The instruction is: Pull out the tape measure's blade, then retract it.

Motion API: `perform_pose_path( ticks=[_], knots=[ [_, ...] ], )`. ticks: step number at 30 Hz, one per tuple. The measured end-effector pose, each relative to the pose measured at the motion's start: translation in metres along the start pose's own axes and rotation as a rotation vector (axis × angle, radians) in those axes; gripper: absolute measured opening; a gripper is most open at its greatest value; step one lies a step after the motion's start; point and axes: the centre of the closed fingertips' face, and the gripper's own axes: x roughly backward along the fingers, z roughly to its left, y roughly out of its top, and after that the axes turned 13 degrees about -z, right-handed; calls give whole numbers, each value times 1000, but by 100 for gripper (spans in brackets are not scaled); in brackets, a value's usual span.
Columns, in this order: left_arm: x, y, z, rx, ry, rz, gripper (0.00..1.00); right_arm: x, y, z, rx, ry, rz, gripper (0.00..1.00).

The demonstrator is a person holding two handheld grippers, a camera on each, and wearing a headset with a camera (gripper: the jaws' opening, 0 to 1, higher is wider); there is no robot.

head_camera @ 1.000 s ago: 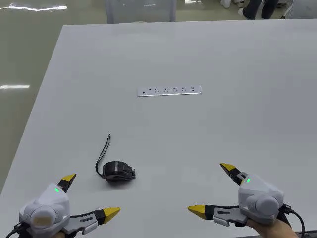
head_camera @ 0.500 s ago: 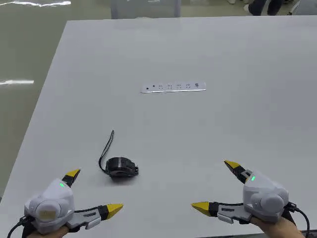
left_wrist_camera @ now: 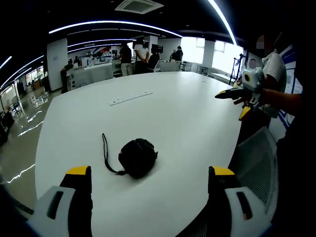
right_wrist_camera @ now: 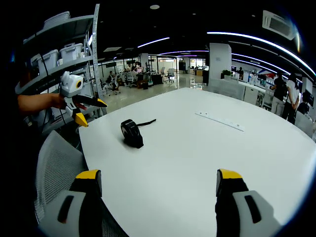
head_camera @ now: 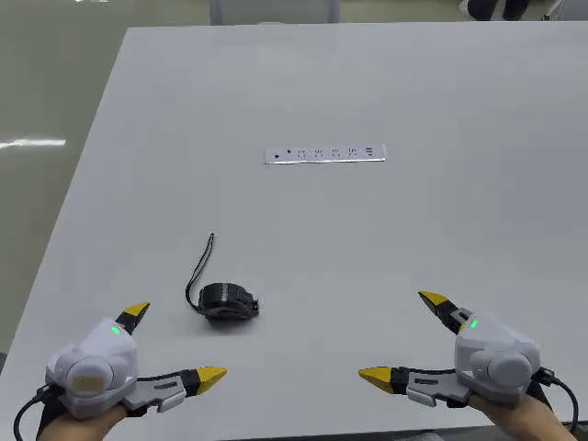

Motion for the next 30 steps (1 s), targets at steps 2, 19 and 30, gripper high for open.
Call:
perform_pose_path(
  ticks=[2, 19, 30],
  knots=[
    [-1, 1, 2, -7, -2, 1, 97, 0, 0, 0, 2, 6, 2, 98],
    [-13, 3, 11, -75, -58, 43, 90, -5, -2, -4, 30, 62, 21, 94],
    [-26, 5, 17, -152, -120, 68, 77, -15, -1, -7, 71, 121, 7, 86]
  ],
)
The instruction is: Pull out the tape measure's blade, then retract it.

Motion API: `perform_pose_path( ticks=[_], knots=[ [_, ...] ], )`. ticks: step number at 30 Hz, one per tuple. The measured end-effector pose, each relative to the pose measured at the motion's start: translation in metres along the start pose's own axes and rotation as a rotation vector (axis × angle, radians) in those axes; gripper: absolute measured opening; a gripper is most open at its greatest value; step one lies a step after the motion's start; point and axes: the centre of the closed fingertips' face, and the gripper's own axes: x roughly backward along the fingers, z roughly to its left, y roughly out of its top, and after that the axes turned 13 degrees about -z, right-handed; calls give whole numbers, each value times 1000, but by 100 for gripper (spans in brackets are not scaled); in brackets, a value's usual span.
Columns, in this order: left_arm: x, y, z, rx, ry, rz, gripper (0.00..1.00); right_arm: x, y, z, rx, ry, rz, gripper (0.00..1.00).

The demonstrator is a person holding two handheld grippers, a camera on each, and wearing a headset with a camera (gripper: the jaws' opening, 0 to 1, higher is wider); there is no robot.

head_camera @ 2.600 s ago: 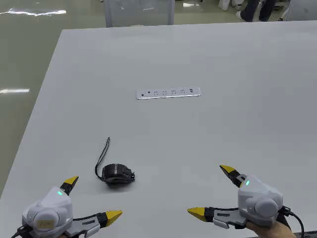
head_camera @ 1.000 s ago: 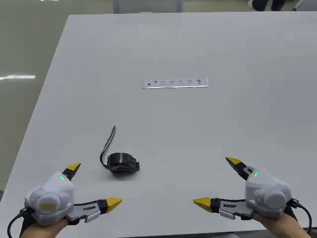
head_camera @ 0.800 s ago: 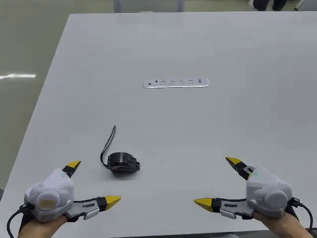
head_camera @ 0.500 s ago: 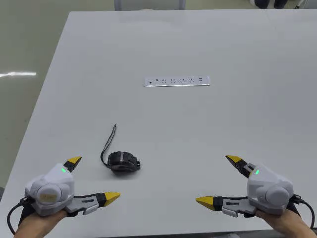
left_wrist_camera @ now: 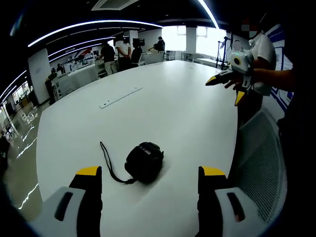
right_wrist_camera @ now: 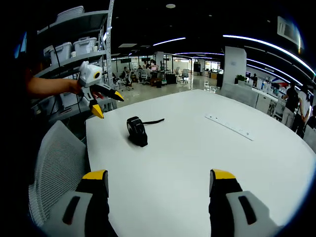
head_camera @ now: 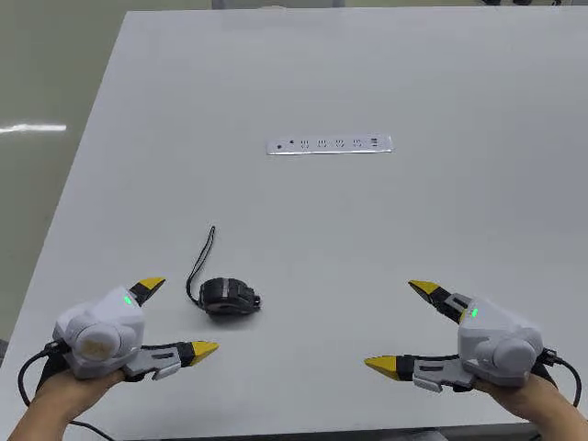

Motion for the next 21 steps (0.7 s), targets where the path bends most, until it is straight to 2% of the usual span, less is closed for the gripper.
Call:
perform_pose_path(
  ticks=[17, 21],
  knots=[
    [-21, -13, 8, -98, -108, 74, 62, -22, -8, -2, 49, 101, 26, 68],
    [-26, -17, 10, -136, -134, 97, 59, -29, -11, -2, 56, 126, 33, 64]
  ],
)
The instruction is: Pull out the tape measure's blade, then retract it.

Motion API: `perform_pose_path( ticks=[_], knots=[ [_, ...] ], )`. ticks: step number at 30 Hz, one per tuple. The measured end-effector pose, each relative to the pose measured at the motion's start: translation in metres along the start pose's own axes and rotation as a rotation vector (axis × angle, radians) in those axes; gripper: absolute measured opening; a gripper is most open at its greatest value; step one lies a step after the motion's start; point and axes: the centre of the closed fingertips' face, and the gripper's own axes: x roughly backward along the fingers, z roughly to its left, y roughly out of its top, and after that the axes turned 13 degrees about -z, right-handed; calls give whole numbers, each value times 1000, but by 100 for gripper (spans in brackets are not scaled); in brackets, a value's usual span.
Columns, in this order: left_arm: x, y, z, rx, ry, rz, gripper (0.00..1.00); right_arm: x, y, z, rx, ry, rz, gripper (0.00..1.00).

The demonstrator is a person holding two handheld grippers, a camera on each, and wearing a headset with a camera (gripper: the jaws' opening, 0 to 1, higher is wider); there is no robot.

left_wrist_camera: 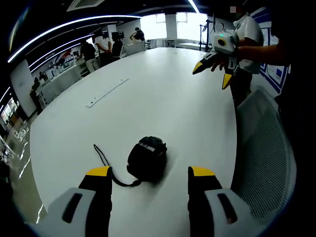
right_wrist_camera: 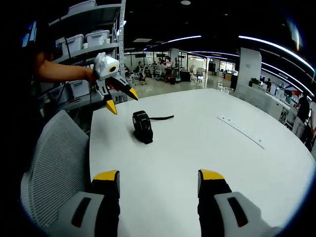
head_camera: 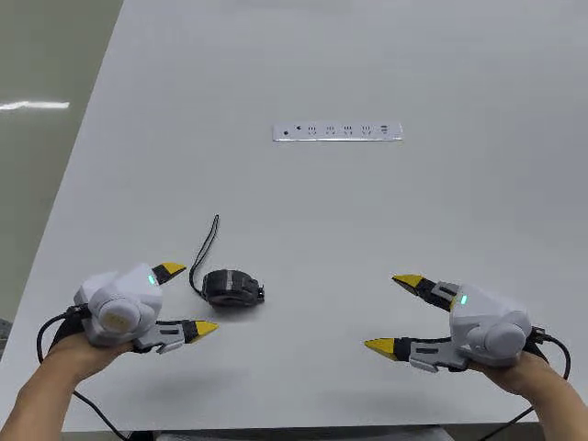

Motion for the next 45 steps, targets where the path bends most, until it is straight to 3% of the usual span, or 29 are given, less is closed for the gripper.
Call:
perform_pose_path(
  ticks=[20, 31, 45],
  knots=[
    [-30, -24, 10, -132, -128, 122, 48, -36, -14, -4, 53, 118, 42, 55],
    [-45, -31, 13, -190, -204, 153, 42, -61, -18, -4, 76, 171, 47, 50],
    [-64, -39, 12, -211, -317, 184, 36, -97, -26, -1, 93, 246, 47, 43]
  ],
)
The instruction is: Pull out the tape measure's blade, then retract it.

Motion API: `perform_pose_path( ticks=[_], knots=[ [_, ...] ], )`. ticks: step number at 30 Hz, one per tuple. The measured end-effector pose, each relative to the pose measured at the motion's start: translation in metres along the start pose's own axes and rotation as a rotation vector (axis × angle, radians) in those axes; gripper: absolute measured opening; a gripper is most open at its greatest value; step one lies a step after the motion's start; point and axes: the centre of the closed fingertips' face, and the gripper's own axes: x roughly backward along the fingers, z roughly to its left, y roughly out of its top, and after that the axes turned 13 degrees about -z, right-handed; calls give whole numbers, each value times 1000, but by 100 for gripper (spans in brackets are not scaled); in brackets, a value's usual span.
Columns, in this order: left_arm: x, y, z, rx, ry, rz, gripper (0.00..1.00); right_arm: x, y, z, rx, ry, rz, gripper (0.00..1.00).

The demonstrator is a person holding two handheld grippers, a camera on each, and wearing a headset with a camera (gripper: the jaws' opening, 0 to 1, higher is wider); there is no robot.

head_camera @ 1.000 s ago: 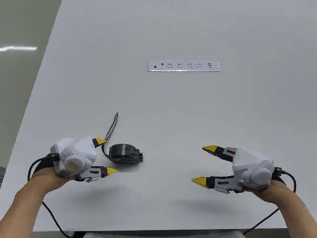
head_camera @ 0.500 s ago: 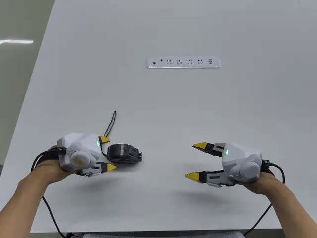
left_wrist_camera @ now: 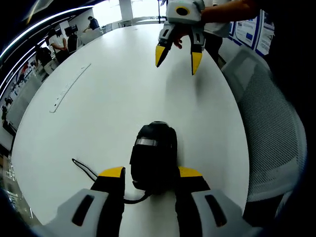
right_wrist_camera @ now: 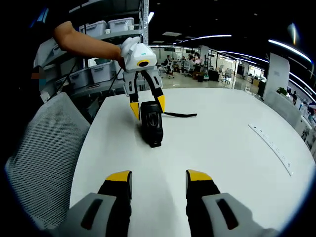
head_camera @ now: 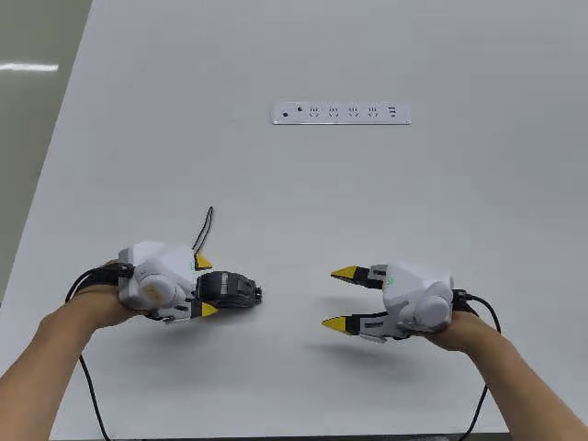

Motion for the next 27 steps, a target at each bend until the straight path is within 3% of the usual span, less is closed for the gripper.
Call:
perform_pose_path(
  ticks=[6, 12, 27],
  knots=[
    [-8, 2, -5, -20, -56, -2, 32, -17, -4, -1, 2, 31, 2, 42],
    [-11, -2, -5, -47, -72, 9, 32, -36, -5, -2, 3, 51, -8, 41],
    [-9, -5, -4, -11, -40, -10, 29, -74, -5, -2, 16, 118, -10, 37]
  ],
)
